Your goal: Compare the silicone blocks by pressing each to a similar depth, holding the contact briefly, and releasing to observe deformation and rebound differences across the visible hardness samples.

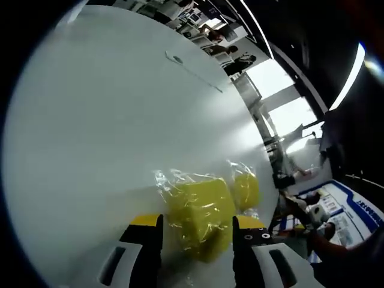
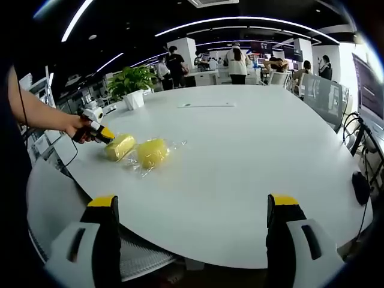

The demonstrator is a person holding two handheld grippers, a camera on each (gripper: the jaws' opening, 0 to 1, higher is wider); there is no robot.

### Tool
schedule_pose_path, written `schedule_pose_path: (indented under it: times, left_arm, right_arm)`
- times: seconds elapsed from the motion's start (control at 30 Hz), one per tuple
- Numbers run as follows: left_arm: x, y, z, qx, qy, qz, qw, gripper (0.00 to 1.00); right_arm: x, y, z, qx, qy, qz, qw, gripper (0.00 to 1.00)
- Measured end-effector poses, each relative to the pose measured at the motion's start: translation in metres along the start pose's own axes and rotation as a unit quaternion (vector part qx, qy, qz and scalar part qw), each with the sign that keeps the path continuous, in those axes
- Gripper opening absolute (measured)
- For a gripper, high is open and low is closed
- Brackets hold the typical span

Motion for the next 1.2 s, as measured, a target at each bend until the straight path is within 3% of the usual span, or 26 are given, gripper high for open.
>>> schedule_pose_path:
  times: [0.1,0.2,0.33,0.53,0.73,0.93,1.1,1.2]
  left_arm:
    - [0.004,-0.001,-0.004,-0.005,0.0,0.004,1.0,0.46]
    - [0.006,0.001,-0.001,0.005,-0.022,0.01,0.9997,0.36]
    - [0.007,-0.002,0.0,-0.002,-0.022,0.007,0.9997,0.35]
    - [0.009,0.0,0.002,0.015,-0.025,0.0,0.9996,0.25]
    - [0.004,0.0,-0.003,-0.019,0.006,-0.012,0.9997,0.13]
    - [-0.003,0.003,-0.008,-0.012,0.022,-0.016,0.9995,0.07]
    - [-0.012,-0.004,-0.025,-0.009,0.069,-0.054,0.9961,0.03]
    - [-0.016,-0.006,-0.028,0.006,0.079,-0.065,0.9947,0.02]
  right_arm:
    - [0.0,0.001,0.0,0.003,0.002,0.001,1.0,0.96]
    - [0.001,0.003,0.0,0.005,0.001,0.003,1.0,0.96]
    - [0.001,0.003,0.001,0.008,0.001,0.002,1.0,0.96]
    - [0.0,0.005,-0.001,0.011,0.005,0.005,0.9999,0.96]
    - [-0.001,0.006,0.0,0.013,0.005,0.008,0.9999,0.96]
    - [0.002,0.006,0.002,0.011,0.002,0.009,0.9999,0.96]
    - [0.004,0.005,0.004,0.011,-0.001,0.009,0.9999,0.96]
    - [0.005,0.004,0.005,0.01,-0.003,0.009,0.9999,0.96]
Point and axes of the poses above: the point that each gripper's makers call its tool centre point, and the gripper's own axes: x roughly forward along the fingers, z roughly to its left, y roughly out of its underside, the point moved 5 cm from there along -x, roughly backward along the fingers, and after that the axes turned 2 degrees about z, right-handed, at the moved point
